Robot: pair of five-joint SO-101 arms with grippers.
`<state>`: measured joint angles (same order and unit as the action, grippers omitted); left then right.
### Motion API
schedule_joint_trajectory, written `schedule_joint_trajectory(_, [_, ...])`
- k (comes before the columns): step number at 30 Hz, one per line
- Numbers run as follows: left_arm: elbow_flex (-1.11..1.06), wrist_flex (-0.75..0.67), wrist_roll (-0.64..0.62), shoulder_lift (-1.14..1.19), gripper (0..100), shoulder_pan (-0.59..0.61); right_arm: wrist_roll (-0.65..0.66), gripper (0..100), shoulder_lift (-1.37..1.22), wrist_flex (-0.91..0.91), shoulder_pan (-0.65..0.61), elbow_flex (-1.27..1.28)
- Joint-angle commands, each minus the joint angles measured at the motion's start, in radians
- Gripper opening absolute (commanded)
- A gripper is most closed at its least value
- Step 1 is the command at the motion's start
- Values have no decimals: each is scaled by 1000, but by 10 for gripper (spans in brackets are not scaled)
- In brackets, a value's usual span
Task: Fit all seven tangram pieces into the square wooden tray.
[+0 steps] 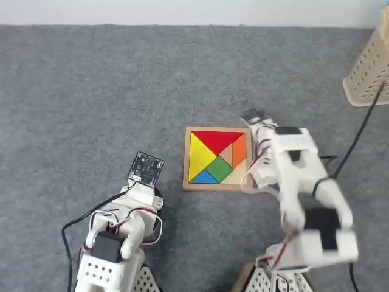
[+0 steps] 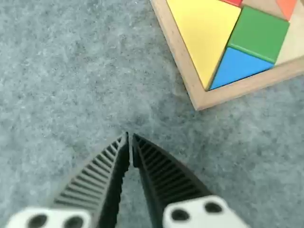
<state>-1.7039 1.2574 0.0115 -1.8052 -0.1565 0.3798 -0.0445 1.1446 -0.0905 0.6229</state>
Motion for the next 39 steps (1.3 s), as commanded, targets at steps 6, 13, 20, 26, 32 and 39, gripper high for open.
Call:
schedule_joint_trajectory(6, [19,6,-6,-20,12,-3,38,187,-16,-16,51,-28])
schedule_joint_trajectory(13, [19,6,-6,-20,12,-3,-40,4,-15,7,77,-137])
schedule_joint_trajectory(20, [19,6,-6,-20,12,-3,-213,7,-15,248,30,-353])
schedule_joint_trajectory(26, [19,6,-6,-20,12,-3,-509,7,-19,404,-102,-514])
schedule_joint_trajectory(32, [19,6,-6,-20,12,-3,-559,7,-48,372,-223,-522])
schedule_joint_trajectory(39, [19,6,-6,-20,12,-3,-729,7,-154,242,-315,-523])
